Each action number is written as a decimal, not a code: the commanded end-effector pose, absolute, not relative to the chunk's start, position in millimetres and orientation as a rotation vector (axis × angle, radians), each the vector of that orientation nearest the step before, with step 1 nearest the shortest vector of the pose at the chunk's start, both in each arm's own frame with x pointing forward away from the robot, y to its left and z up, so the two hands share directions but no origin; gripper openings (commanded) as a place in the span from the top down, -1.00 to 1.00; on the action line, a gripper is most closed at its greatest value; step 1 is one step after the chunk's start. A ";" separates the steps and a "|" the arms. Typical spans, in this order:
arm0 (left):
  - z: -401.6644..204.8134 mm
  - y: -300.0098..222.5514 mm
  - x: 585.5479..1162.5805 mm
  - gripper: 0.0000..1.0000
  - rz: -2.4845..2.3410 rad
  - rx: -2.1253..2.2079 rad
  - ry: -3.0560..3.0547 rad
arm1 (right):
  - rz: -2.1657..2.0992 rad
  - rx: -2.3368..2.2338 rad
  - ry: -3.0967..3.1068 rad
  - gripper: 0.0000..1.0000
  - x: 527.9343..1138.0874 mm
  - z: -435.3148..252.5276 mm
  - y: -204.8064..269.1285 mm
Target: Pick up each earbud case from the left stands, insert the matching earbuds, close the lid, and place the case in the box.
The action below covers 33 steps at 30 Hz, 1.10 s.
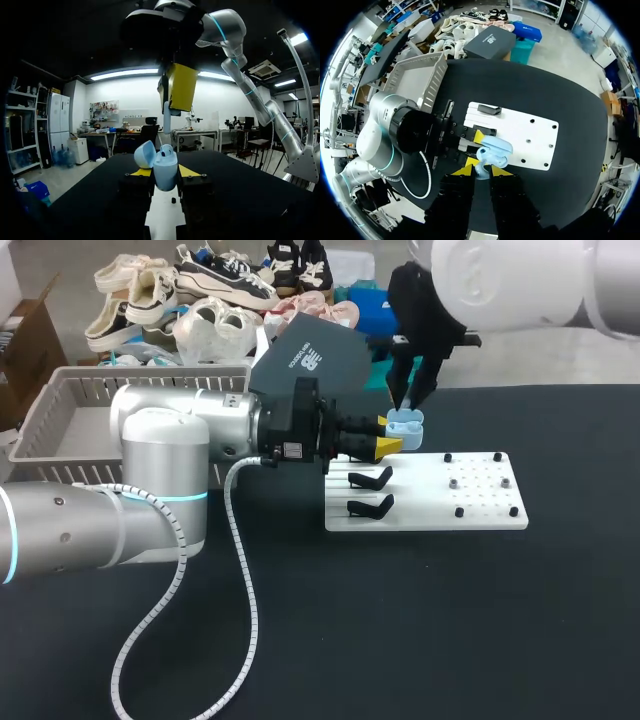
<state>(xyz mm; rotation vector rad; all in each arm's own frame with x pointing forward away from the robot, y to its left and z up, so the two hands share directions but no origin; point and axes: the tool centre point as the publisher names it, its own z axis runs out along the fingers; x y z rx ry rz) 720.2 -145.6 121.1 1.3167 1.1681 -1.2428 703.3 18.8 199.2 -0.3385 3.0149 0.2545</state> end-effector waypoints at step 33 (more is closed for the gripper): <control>120.9 -145.8 720.8 1.00 -1.243 1.318 1.168 | 0.256 -0.431 3.004 1.00 707.9 180.2 24.8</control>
